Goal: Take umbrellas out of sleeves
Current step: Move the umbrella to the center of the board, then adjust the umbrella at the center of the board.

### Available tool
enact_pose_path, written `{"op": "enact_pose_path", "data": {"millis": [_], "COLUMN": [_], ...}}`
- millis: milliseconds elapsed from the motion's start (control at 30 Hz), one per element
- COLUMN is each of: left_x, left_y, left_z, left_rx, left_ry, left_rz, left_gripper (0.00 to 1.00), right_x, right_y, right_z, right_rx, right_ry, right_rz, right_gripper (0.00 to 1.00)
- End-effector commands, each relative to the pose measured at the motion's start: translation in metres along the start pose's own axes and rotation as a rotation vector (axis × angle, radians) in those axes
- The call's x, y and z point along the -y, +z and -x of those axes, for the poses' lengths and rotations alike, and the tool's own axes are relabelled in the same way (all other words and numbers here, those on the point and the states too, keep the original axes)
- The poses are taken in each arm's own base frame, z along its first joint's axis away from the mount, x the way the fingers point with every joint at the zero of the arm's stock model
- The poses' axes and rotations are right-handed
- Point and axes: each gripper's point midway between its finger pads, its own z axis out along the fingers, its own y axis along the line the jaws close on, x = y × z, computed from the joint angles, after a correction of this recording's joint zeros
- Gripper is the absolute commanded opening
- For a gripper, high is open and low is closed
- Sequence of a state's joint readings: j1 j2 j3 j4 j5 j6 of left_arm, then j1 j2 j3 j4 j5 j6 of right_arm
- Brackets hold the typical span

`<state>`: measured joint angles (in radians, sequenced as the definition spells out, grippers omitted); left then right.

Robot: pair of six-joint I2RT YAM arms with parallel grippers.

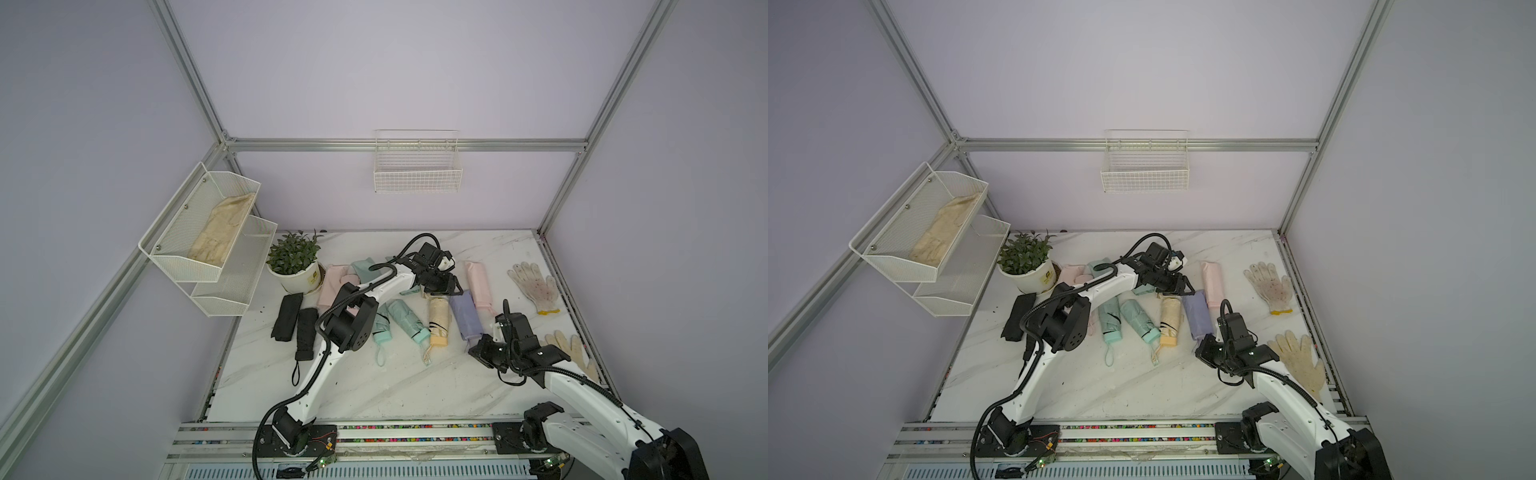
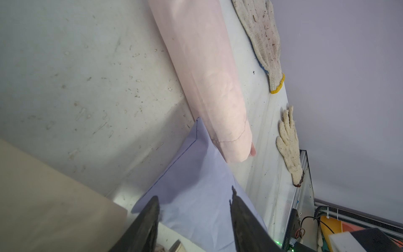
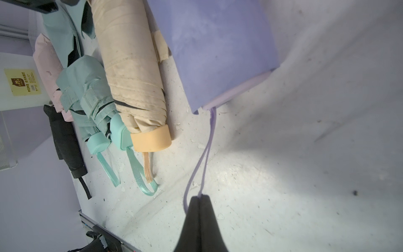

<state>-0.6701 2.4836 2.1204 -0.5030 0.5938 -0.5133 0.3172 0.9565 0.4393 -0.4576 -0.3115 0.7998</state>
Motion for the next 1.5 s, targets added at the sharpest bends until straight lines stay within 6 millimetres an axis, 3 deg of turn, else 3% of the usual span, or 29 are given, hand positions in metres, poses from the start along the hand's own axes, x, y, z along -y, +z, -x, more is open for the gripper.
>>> {"op": "enact_pose_path", "data": {"millis": [0, 200, 333, 433, 567, 767, 933, 1233, 1467], "left_x": [0.044, 0.071, 0.062, 0.053, 0.052, 0.033, 0.030, -0.009, 0.008], "left_y": [-0.032, -0.061, -0.056, -0.050, -0.040, -0.026, -0.016, -0.035, -0.031], "left_z": [0.021, -0.022, -0.053, -0.065, -0.068, -0.065, -0.066, -0.061, -0.057], "left_rx": [0.073, 0.036, -0.035, -0.069, -0.092, -0.101, -0.117, -0.103, -0.106], "left_ry": [0.049, 0.038, 0.011, 0.004, 0.010, 0.043, 0.039, 0.095, 0.092], "left_rz": [-0.071, -0.108, -0.114, -0.111, -0.106, 0.058, 0.055, 0.338, 0.255], "left_gripper": [0.53, 0.54, 0.54, 0.53, 0.53, 0.55, 0.55, 0.55, 0.56], "right_x": [0.001, 0.004, 0.007, 0.007, 0.008, 0.009, 0.012, 0.010, 0.010], "right_y": [0.002, -0.004, -0.002, -0.001, 0.000, 0.000, 0.000, 0.000, 0.001], "right_z": [-0.001, 0.005, 0.005, 0.005, 0.006, 0.004, 0.002, 0.004, 0.004], "right_rx": [-0.006, 0.029, 0.021, 0.017, 0.016, 0.016, 0.015, 0.015, 0.012], "right_ry": [-0.011, -0.029, -0.041, -0.047, -0.048, -0.050, -0.048, -0.055, -0.053], "right_rz": [-0.010, -0.047, -0.066, -0.069, -0.071, -0.070, -0.075, -0.074, -0.074], "right_gripper": [0.11, 0.15, 0.15, 0.15, 0.15, 0.15, 0.15, 0.15, 0.15]}}
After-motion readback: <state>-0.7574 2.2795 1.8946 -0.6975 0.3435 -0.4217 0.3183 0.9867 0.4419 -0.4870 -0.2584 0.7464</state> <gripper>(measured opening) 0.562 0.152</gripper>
